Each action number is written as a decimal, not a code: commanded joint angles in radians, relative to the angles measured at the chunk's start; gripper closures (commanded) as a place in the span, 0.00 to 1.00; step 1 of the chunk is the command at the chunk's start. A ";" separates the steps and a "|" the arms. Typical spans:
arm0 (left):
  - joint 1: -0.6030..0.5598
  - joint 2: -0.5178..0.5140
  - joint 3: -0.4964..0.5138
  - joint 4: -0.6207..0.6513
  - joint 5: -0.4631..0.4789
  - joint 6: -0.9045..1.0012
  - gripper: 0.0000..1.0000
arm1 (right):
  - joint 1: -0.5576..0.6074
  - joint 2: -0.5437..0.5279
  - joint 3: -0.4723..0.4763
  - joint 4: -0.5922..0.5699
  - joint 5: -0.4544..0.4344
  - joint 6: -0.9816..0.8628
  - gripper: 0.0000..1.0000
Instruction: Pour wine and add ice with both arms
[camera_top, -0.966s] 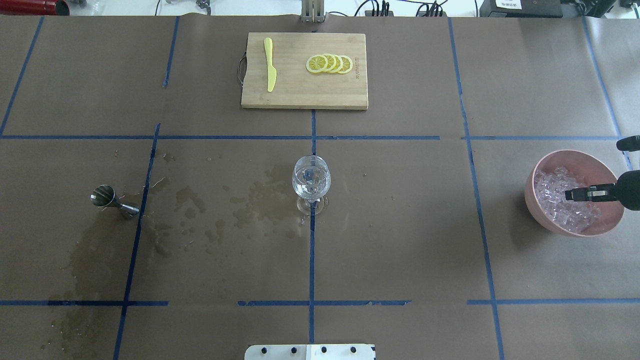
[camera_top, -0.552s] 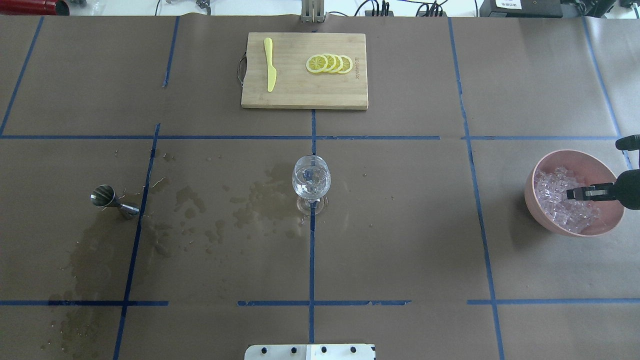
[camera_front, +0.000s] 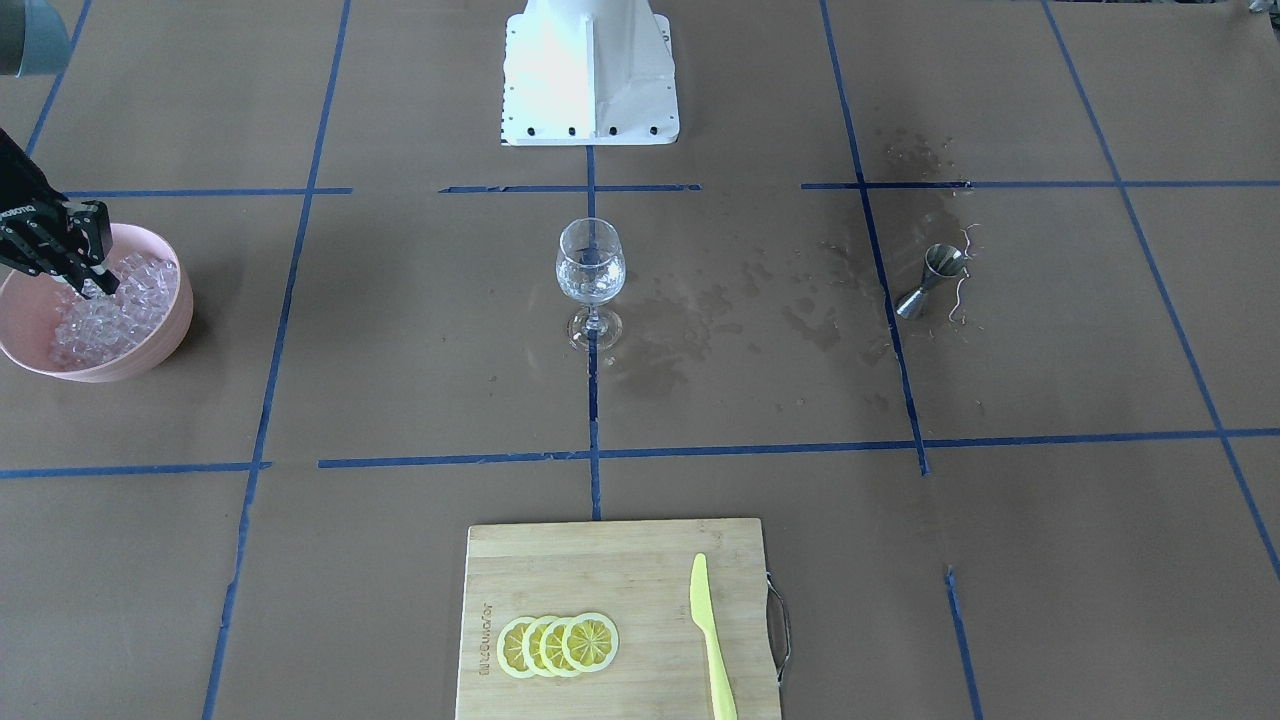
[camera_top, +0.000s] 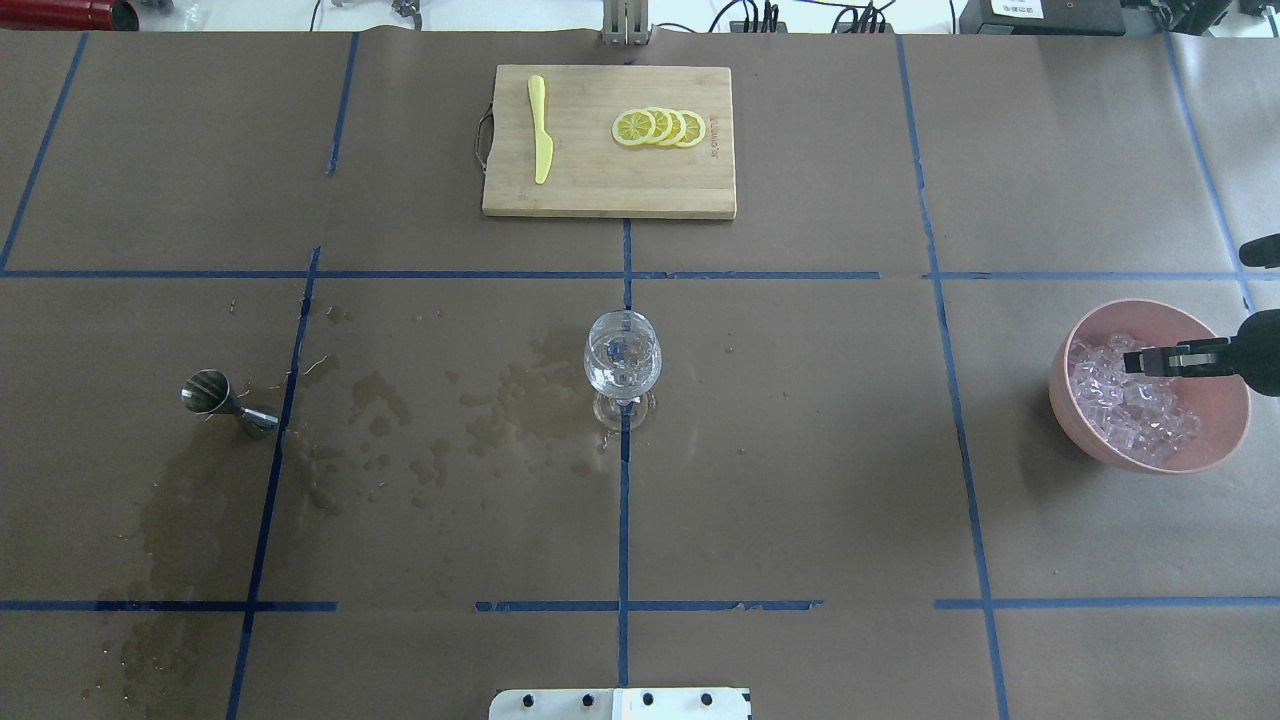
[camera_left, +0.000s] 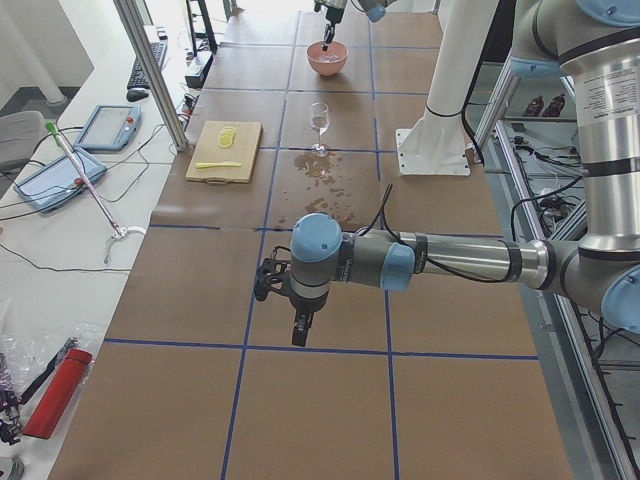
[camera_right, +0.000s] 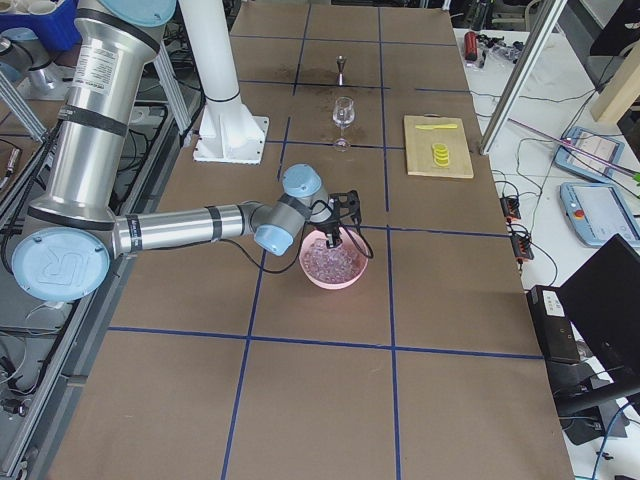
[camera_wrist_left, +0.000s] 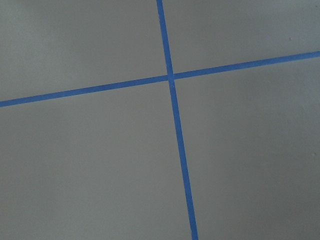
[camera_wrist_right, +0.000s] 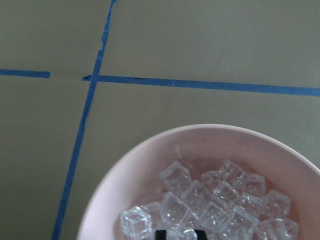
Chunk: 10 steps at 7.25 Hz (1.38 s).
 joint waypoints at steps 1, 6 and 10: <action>-0.002 0.002 -0.002 0.000 0.000 0.000 0.00 | 0.001 0.109 0.109 -0.199 -0.003 0.001 1.00; -0.002 0.001 -0.008 -0.003 -0.002 0.005 0.00 | -0.197 0.668 0.120 -0.775 -0.106 0.148 1.00; 0.000 0.001 -0.008 -0.003 -0.008 0.003 0.00 | -0.435 0.940 0.097 -1.003 -0.347 0.329 1.00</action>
